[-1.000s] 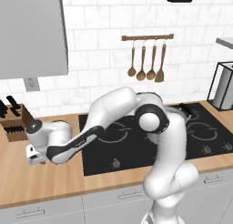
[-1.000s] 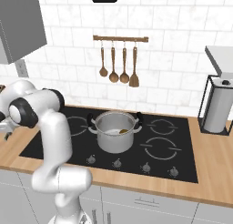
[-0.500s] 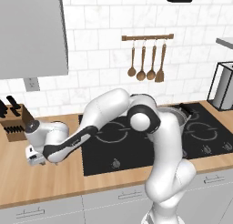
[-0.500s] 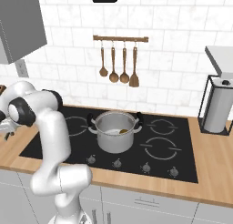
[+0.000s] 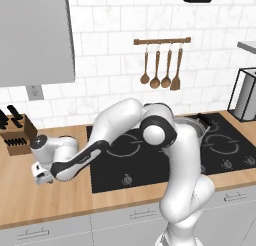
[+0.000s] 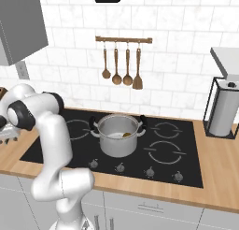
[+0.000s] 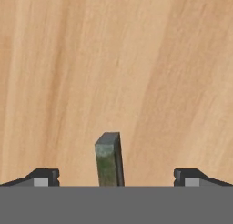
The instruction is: Put the avocado and avocado in the pot. Retrieve the spatula and lightly stir the vegetables in the pot.
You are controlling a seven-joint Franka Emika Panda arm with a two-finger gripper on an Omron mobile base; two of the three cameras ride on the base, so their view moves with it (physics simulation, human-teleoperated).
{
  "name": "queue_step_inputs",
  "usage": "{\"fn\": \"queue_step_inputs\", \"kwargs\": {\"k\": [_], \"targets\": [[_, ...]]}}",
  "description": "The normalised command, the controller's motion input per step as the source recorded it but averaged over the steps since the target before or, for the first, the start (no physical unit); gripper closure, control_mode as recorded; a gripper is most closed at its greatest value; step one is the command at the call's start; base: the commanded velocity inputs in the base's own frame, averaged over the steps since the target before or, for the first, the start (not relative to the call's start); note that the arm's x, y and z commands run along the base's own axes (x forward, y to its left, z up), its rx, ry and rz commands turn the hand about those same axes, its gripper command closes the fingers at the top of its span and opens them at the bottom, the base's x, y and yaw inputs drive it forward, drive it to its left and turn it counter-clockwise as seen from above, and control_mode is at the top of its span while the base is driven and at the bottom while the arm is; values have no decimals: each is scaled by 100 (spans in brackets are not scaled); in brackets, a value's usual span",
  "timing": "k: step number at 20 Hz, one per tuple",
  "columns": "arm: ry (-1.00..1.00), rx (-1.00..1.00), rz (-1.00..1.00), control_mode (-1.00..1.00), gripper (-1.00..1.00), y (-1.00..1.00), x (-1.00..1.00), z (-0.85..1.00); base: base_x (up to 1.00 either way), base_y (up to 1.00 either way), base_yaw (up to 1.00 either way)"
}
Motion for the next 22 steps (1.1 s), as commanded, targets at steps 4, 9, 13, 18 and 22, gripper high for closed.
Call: {"fn": "queue_step_inputs", "kwargs": {"k": [4, 9, 13, 18, 22], "targets": [[1, 9, 7, -100, -100, -9, 0, 0, 0, 0, 0], [1, 11, 4, -100, -100, 0, 0, 0, 0, 0, 0], [5, 4, 0, -100, -100, 0, 0, 0, 0, 0, 0], [9, 1, 0, -100, 100, 4, 0, 0, 0, 0, 0], [3, 0, 0, -100, 100, 0, 0, 0, 0, 0, 0]]}}
